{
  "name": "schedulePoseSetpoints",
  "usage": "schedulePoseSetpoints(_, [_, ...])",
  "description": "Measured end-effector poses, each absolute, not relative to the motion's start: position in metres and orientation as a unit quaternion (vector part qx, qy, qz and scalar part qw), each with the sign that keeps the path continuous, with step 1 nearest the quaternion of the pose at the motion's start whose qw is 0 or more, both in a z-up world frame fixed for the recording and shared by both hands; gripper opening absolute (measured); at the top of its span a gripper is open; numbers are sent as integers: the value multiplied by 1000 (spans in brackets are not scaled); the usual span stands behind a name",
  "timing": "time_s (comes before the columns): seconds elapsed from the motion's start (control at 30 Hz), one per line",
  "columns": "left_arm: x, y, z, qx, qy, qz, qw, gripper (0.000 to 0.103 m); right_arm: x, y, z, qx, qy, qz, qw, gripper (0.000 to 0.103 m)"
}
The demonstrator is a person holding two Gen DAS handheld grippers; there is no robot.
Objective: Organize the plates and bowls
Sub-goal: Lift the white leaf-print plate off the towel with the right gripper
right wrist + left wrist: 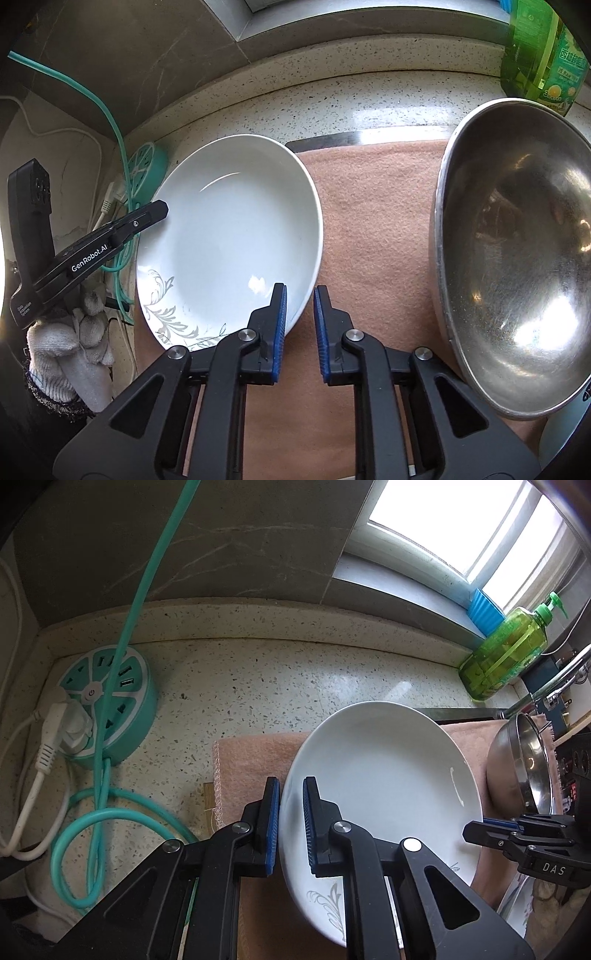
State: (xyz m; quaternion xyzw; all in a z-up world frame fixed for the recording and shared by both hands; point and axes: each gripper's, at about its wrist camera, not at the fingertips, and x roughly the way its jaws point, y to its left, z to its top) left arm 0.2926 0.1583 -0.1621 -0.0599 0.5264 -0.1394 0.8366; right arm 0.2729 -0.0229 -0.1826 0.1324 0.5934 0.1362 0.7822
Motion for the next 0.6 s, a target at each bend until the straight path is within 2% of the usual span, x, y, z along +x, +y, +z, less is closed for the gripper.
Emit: schedulePoseSetpoints(0.6, [282,160,-156,-64,524,-132,839,11,263,-18,-184,131,600,149,775,11])
